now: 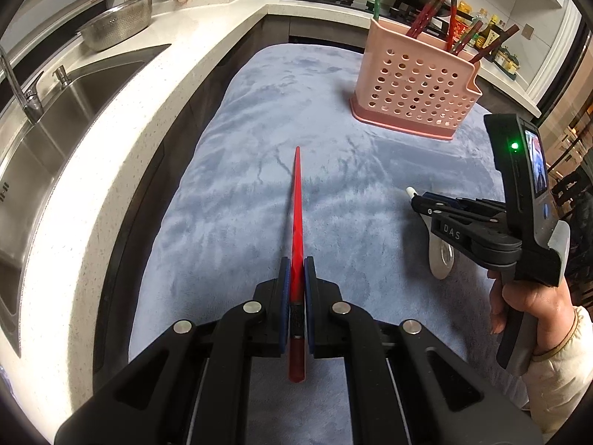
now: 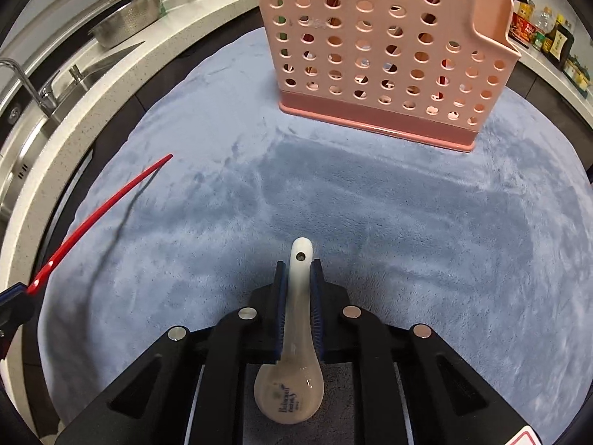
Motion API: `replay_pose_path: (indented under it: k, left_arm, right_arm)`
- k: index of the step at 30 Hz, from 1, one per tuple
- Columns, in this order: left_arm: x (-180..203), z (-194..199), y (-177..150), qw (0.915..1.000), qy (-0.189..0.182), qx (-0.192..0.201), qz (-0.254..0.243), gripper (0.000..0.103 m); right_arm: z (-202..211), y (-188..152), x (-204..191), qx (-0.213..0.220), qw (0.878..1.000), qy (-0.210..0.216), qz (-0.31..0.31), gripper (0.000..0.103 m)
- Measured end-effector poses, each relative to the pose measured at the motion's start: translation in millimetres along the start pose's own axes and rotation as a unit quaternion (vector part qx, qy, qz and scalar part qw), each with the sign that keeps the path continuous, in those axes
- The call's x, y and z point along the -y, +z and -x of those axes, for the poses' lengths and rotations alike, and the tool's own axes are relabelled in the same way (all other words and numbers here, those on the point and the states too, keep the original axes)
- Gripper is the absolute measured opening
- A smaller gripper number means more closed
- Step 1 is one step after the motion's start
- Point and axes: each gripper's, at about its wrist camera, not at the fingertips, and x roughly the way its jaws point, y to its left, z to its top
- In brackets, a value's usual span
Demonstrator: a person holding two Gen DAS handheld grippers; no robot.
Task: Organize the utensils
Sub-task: 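Lift the red chopstick with the left tool while the right carries the spoon toward the basket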
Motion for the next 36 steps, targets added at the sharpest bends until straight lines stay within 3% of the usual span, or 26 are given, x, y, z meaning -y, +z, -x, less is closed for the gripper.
replay_pose_path:
  k: [6,11,19,20,26,31,33,36]
  left_arm:
    - [-0.3,6.3,2.8,1.0,-0.004,0.006,0.0,0.007]
    - [0.2,19.6,9.8,0.9996,-0.011,0.025,-0.002,0.007]
    - [2.3,54.5,31.9,0.997,-0.015,0.075,-0.008,0.007]
    - [3.3,60.3,38.2,0.9962,-0.013,0.085,-0.012,0.007]
    - [10.4,84.8,75.0,0.9903,-0.011,0.137,-0.019,0.007]
    - [8.9,93.2,85.5,0.9877,-0.012,0.155,-0.016,0.007]
    - [5.1,90.0,84.1,0.9886,-0.009,0.15,-0.01,0.007]
    - [-2.5,83.3,82.0,0.9904,-0.006,0.138,0.0,0.007]
  right_arm:
    - [18.1,-3.7,9.4,0.018,1.0,0.009,-0.016,0.013]
    - [59.8,-2.4,13.8,0.067,0.997,0.025,-0.029,0.012]
    - [108.8,15.1,14.5,0.127,0.991,0.037,-0.028,0.009]
    - [112.9,18.6,14.3,0.132,0.99,0.04,-0.027,0.001]
    - [147.0,42.4,18.1,0.178,0.983,0.04,-0.02,0.001]
    - [128.9,44.2,19.8,0.149,0.988,0.033,-0.013,0.004]
    - [107.7,36.7,20.1,0.124,0.991,0.041,-0.02,0.01]
    - [69.8,28.8,24.2,0.083,0.994,0.051,-0.044,0.011]
